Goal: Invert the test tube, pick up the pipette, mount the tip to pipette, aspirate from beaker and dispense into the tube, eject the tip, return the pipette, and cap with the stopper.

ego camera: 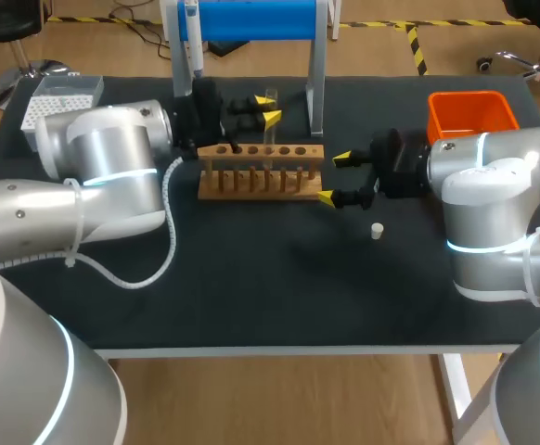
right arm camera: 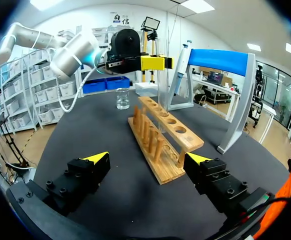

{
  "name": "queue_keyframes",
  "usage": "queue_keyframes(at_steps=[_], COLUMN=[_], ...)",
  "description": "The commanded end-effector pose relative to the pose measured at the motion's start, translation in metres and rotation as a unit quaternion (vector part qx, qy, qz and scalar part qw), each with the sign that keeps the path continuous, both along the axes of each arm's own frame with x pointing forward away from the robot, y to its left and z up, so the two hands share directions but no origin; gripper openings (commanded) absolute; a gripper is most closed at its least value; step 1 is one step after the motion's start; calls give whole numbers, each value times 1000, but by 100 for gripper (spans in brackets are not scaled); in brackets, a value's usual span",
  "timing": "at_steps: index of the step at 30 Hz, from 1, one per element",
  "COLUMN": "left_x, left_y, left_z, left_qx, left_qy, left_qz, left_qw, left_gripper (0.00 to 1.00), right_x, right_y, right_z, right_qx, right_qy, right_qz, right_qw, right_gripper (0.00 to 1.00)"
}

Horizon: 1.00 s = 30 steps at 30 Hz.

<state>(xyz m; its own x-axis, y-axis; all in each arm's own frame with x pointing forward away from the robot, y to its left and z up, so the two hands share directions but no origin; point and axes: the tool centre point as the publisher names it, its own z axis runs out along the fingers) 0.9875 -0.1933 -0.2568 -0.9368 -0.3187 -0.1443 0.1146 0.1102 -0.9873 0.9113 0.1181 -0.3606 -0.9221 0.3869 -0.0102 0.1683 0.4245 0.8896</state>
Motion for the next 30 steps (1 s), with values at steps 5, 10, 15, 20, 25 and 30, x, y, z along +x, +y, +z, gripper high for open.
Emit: queue_keyframes(at_steps=[5, 10, 15, 20, 25, 30], left_x=[3, 3, 5, 6, 7, 6], left_y=[1, 1, 0, -1, -1, 0], left_z=[-4, -7, -9, -11, -13, -17], left_qx=[2, 3, 5, 8, 9, 7], left_qy=[-3, -3, 3, 7, 9, 11], left_qz=[-2, -2, -5, -9, -9, -7], left_qw=[1000, 1000, 1000, 1000, 1000, 1000], left_gripper=[0, 0, 0, 0, 0, 0], right_x=[-1, -1, -1, -1, -1, -1], right_y=[-1, -1, -1, -1, -1, -1], right_z=[0, 0, 0, 0, 0, 0], right_qx=[1, 1, 1, 1, 1, 1], right_qy=[-1, -1, -1, -1, -1, -1], right_qz=[0, 0, 0, 0, 0, 0], right_qw=[1000, 1000, 1000, 1000, 1000, 1000], right_gripper=[100, 100, 100, 100, 100, 100])
